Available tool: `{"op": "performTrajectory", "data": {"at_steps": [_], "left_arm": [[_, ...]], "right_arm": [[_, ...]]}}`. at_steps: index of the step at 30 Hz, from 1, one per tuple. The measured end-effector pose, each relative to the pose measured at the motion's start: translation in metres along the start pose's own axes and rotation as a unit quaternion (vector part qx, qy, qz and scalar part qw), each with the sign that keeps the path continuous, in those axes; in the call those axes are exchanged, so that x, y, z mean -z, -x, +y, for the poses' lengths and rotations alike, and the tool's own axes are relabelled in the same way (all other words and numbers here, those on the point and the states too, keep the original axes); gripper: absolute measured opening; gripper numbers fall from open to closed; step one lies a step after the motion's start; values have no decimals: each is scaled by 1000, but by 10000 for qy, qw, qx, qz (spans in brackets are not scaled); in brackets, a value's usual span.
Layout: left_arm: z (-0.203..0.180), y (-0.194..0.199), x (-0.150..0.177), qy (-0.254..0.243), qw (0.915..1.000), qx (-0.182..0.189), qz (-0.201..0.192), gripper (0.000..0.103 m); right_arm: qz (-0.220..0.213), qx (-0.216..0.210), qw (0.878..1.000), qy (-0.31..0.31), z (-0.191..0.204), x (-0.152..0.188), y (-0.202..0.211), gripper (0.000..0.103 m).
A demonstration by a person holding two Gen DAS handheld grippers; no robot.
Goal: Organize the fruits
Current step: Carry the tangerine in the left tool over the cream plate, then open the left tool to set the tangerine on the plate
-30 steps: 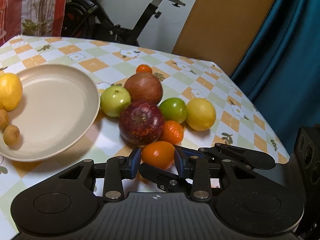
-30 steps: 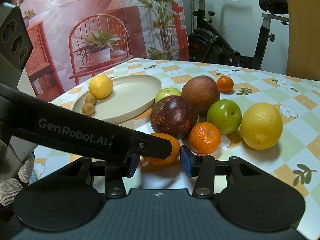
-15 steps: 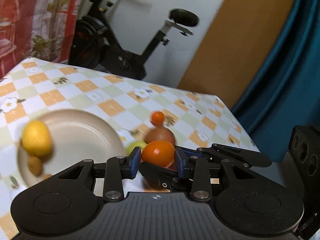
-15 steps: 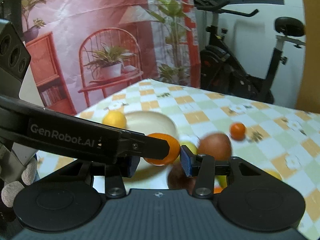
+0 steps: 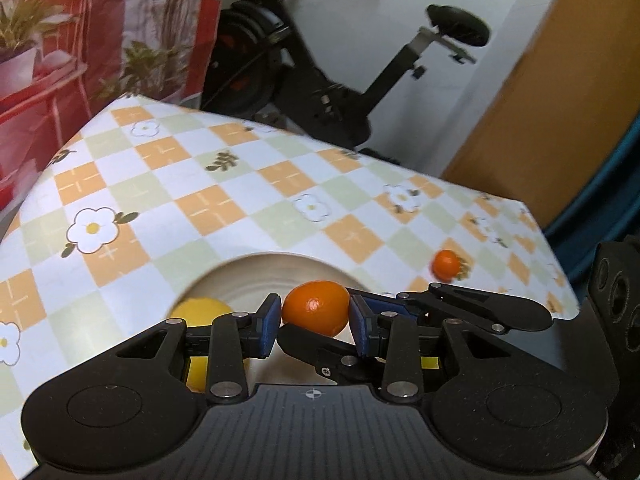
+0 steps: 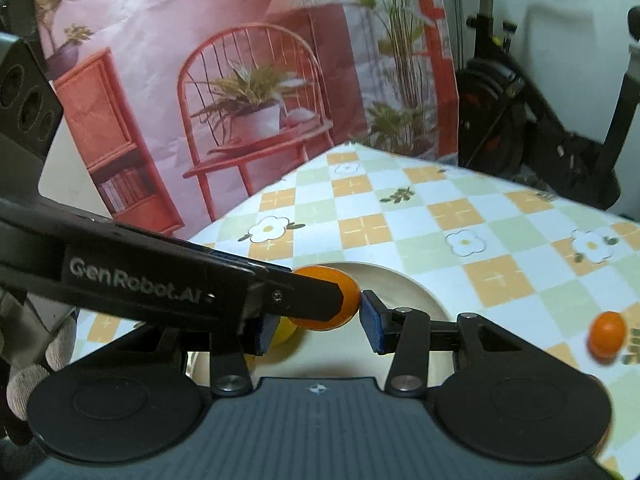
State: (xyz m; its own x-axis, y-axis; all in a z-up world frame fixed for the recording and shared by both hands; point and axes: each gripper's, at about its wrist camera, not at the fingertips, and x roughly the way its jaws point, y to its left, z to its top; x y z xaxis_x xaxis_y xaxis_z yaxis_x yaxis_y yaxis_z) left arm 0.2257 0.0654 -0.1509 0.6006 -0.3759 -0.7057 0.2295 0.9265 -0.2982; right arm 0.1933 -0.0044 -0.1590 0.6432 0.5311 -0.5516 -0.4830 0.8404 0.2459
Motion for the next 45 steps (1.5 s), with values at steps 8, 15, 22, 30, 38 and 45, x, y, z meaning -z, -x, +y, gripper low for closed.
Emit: {"op": "performTrajectory", "data": {"at_steps": [8, 15, 22, 30, 38, 45], "left_arm": [[8, -13, -5, -216, 9991, -355, 116, 39], [13, -19, -7, -179, 9987, -447, 181, 39], [15, -21, -7, -162, 9985, -479, 202, 40], [15, -23, -5, -149, 9983, -520, 194, 40], [13, -16, -4, -24, 9983, -567, 120, 41], [0, 5, -6, -158, 9974, -683, -179, 41]], "right_arm": [[294, 138, 9993, -202, -6, -5, -34, 46], [403, 167, 9984, -362, -9, -6, -47, 46], [468, 182, 9977, -450, -9, -6, -52, 46], [567, 302, 9966, -512, -8, -6, -57, 47], [634, 508, 9956, -464, -5, -8, -53, 48], [411, 601, 9962, -482, -7, -10, -25, 49]]}}
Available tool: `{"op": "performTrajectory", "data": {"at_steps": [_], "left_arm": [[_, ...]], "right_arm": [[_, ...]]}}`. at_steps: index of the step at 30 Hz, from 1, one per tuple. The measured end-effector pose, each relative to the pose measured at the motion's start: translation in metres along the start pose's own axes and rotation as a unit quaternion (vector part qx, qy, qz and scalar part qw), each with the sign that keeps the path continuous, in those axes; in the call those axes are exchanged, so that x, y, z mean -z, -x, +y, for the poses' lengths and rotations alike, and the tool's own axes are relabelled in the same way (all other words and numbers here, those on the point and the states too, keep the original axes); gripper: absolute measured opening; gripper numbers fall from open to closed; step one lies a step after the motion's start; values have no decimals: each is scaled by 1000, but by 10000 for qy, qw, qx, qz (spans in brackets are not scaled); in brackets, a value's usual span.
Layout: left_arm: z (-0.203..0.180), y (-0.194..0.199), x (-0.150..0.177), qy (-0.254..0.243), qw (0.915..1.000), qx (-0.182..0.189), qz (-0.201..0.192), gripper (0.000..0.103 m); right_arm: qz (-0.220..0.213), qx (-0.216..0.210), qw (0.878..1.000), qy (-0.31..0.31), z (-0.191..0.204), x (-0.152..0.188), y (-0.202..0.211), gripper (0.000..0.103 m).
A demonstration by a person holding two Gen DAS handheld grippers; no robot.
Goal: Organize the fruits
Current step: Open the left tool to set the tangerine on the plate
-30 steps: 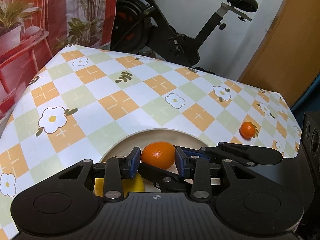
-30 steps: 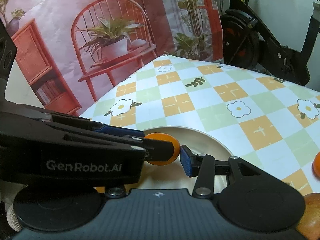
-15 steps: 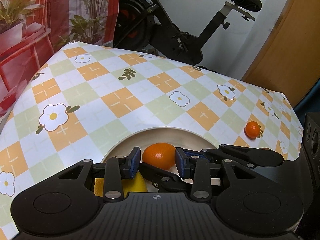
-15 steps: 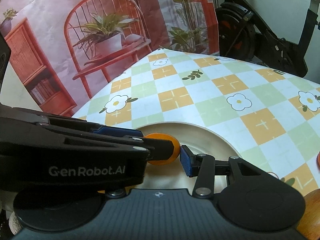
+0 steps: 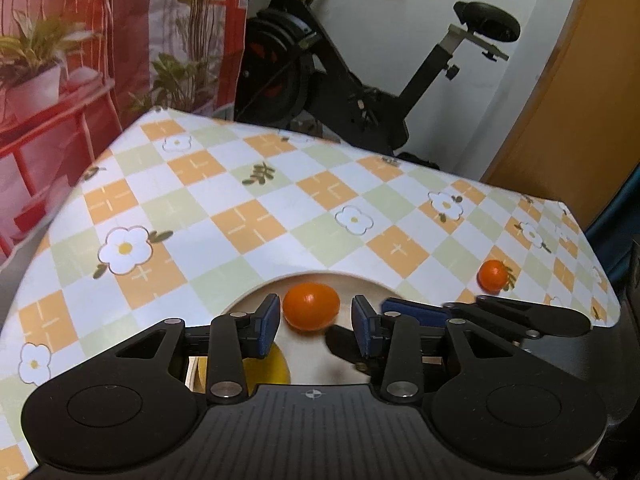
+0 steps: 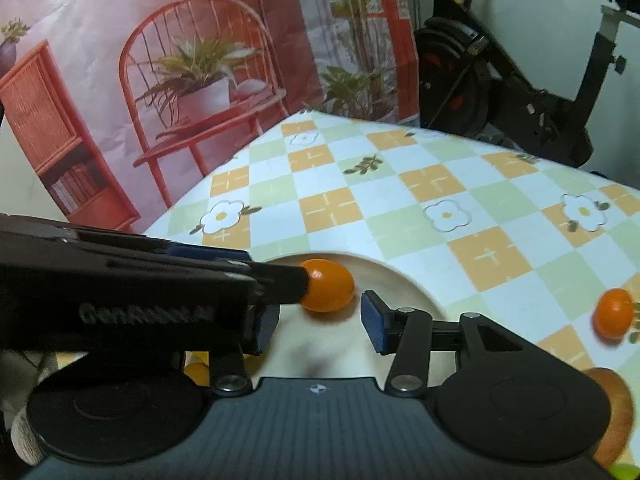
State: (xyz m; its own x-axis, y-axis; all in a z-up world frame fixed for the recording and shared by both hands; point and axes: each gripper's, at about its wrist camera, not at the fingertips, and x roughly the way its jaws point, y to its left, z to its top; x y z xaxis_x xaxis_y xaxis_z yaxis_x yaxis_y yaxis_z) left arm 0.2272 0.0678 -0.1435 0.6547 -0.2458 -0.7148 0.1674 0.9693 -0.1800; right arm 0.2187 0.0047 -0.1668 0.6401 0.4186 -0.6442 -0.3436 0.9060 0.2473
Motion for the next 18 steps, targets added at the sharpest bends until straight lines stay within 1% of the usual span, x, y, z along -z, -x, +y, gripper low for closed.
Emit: {"op": "performTrajectory", "data": {"at_steps": [9, 18], "left_arm": [[-38, 12, -5, -258, 9994, 56, -243, 41], [-89, 13, -4, -658, 9964, 323, -435, 41]], "right_arm": [[-368, 200, 9990, -126, -29, 1, 47, 49], [-700, 392, 9961, -369, -72, 9, 96, 49]]}}
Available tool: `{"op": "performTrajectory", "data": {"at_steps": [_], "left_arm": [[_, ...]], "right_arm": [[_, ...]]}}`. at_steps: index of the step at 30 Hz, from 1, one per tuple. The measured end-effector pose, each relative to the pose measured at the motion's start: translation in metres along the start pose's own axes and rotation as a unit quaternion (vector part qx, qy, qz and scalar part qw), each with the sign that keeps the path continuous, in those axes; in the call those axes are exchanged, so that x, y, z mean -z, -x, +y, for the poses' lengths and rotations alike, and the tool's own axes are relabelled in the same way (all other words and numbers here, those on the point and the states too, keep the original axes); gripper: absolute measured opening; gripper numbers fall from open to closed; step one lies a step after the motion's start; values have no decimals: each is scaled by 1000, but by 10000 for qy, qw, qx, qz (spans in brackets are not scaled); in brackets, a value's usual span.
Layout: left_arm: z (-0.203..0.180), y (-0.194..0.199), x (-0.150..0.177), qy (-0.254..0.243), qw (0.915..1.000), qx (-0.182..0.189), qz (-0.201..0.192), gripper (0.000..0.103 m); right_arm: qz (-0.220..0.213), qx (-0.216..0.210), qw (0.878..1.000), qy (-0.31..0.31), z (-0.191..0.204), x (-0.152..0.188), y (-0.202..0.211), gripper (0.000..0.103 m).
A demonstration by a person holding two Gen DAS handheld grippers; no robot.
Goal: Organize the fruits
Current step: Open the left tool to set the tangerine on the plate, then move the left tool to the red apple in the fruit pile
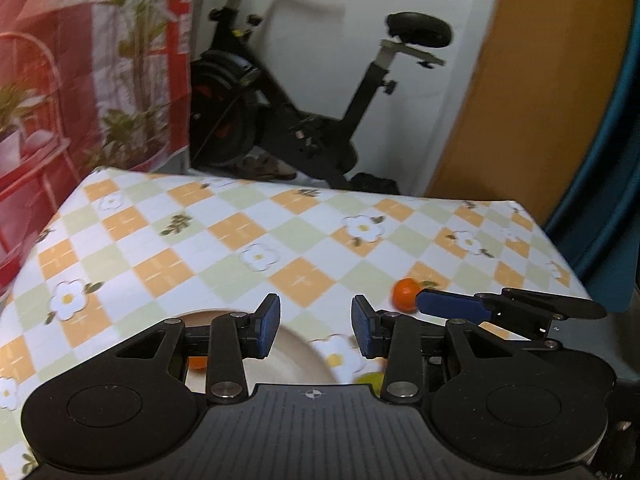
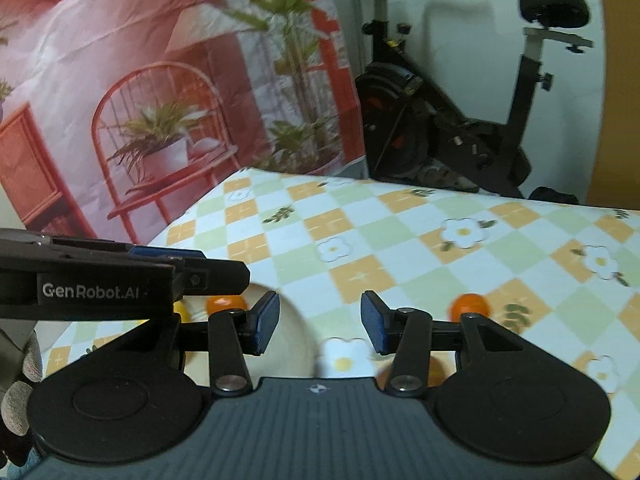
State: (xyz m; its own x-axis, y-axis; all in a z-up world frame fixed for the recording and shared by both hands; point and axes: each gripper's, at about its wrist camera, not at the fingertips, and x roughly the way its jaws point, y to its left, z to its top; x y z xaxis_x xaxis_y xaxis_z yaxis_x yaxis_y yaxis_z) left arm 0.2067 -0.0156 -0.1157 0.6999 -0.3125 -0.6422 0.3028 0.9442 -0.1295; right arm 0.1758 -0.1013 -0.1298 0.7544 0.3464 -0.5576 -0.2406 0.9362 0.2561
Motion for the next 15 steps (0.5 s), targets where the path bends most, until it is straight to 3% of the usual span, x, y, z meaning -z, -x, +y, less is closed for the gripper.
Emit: {"op": "performTrajectory", "data": {"at_steps": [8, 15], "left_arm": [[-27, -11, 8, -126, 9992, 363, 111, 42], [-34, -27, 13, -152, 9978, 570, 308, 49]], "right_arm": [[-182, 160, 9997, -74, -45, 11, 38, 49], [-54, 207, 9998, 48, -66, 29, 49, 49]]}}
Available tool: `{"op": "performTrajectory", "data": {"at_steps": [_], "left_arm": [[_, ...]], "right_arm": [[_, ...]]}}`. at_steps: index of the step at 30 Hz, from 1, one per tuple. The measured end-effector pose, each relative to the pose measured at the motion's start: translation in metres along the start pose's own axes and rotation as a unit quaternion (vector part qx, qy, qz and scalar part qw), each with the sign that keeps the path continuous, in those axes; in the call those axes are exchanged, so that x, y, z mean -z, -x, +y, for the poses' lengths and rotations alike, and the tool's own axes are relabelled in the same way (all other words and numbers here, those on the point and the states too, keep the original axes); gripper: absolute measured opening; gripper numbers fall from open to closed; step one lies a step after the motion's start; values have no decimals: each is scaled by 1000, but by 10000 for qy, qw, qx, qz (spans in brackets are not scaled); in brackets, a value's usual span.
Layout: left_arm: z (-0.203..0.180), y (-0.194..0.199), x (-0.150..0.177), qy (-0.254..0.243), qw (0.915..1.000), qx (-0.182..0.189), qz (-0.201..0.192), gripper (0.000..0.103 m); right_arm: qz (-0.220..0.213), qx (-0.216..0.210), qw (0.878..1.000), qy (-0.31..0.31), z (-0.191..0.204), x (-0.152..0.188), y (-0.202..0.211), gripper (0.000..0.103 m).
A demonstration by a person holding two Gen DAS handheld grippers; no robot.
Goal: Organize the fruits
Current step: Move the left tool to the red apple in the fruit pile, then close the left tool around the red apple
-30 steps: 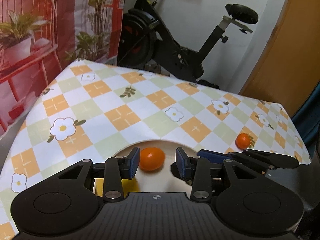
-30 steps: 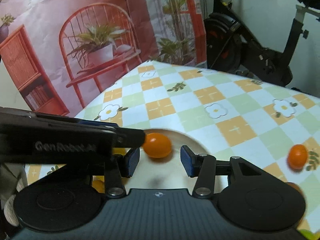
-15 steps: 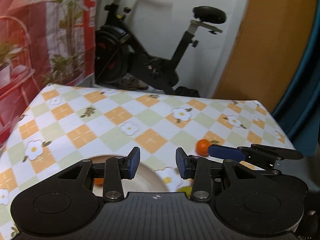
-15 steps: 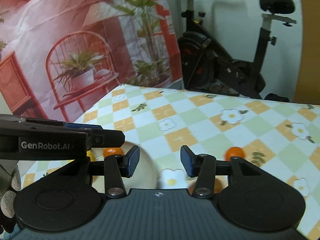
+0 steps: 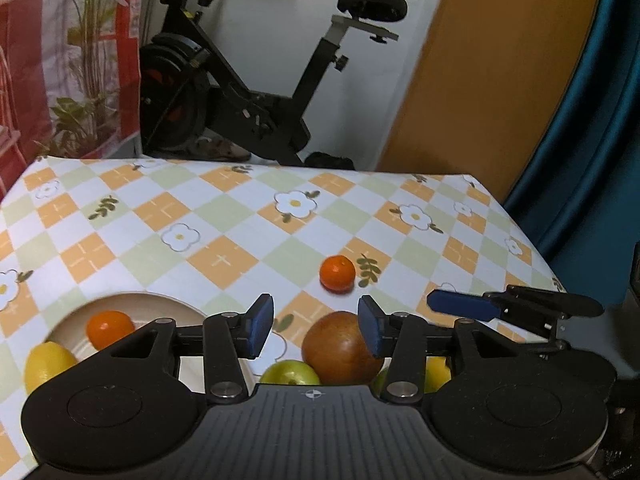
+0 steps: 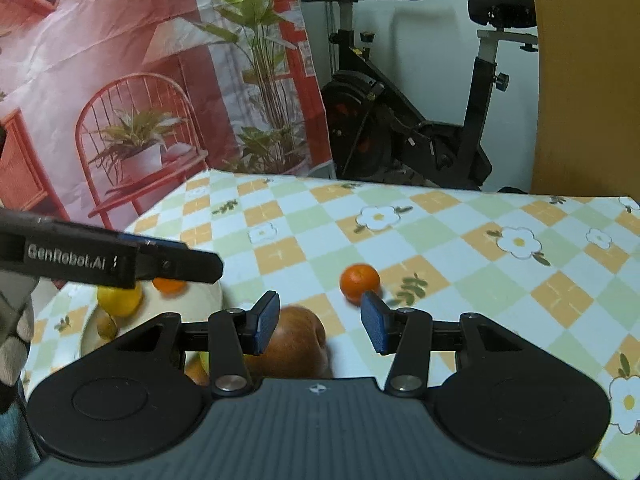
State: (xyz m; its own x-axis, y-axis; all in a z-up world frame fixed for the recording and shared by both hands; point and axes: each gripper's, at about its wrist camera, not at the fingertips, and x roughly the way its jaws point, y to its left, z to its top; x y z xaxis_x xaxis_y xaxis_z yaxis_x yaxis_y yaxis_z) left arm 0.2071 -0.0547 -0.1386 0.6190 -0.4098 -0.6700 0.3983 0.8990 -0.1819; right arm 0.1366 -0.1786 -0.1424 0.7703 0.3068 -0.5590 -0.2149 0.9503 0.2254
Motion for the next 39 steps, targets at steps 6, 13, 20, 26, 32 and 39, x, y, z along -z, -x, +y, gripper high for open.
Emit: {"op": "performTrajectory", "data": {"at_steps": [6, 13, 20, 26, 32, 39], "left_arm": [[-2, -17, 2, 69, 9996, 141, 245, 49], [-4, -33, -1, 98, 9988, 223, 418, 49], [-5, -44, -1, 113, 9976, 333, 591, 49], [-4, -45, -3, 201, 9974, 404, 554, 49], [-5, -50, -10, 342, 9970, 440, 537, 49], [-9, -58, -16, 550, 9951, 604, 550, 48]], "right_arm": [[211, -195, 9996, 11, 0, 14, -11, 52], [477, -411, 9979, -131, 3, 18, -29, 60], [744, -562, 9951, -315, 1, 15, -52, 65], [766, -582, 9952, -168, 0, 13, -55, 64], [717, 16, 9958, 573, 0, 4, -53, 63], [582, 246, 9872, 1463, 19, 5, -54, 60]]}}
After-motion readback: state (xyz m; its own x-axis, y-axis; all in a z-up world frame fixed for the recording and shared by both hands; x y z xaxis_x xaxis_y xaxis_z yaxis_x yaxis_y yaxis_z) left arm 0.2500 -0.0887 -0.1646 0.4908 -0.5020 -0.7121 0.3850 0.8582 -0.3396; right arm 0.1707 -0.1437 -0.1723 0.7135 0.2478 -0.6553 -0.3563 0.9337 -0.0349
